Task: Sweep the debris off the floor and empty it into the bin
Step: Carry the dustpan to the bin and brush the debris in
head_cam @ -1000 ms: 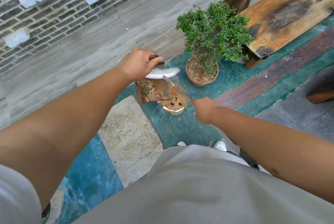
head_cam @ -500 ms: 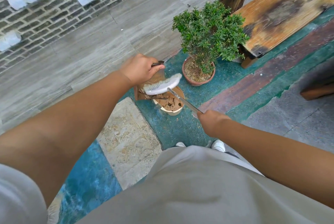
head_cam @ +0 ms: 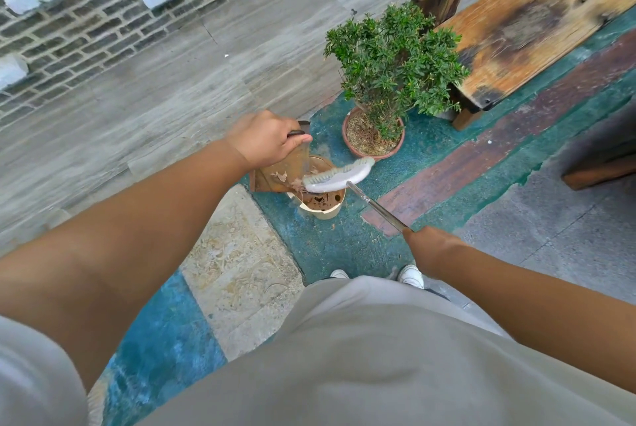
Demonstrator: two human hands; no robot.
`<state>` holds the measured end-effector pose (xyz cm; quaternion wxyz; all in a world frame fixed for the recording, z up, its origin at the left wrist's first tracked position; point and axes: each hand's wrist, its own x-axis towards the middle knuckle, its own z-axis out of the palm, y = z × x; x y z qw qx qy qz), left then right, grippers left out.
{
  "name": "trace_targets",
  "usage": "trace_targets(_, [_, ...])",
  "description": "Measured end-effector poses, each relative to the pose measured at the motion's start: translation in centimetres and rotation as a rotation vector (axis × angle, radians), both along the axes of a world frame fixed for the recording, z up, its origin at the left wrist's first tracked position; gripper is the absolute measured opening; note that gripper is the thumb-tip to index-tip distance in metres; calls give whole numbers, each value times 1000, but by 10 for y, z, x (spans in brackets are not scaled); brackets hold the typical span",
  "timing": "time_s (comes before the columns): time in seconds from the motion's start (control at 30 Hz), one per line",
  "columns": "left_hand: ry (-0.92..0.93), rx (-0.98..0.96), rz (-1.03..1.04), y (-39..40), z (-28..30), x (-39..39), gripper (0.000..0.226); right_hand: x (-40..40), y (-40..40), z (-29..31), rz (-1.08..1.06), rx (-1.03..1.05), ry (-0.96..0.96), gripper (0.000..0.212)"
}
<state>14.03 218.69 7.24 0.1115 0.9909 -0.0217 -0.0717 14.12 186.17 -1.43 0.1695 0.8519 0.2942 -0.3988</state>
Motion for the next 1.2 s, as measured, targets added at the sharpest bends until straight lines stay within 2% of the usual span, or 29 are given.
trace_targets(0.17, [-12, 3, -10, 3, -1, 1, 44, -1, -6, 0, -55, -3, 15, 51])
trace_targets(0.37, [-31, 3, -34, 10, 0, -1, 43, 2, 0, 8, -208, 88, 80, 57])
trace_targets(0.6, [-23, 22, -15, 14, 8, 1, 42, 12, 34, 26, -234, 176, 50, 60])
trace_targets(0.77, [-60, 42, -39, 8, 10, -1, 41, 15, 79, 26, -173, 199, 3, 44])
trace_targets(0.9, [-53, 44, -28, 7, 12, -2, 46, 5, 95, 25, -87, 174, -8, 44])
trace_targets(1.07, [-30, 60, 4, 12, 17, 1, 49, -3, 82, 24, 47, 104, -38, 46])
trace_targets(1.2, [-24, 74, 20, 17, 18, 2, 51, -8, 58, 18, 59, 64, -28, 43])
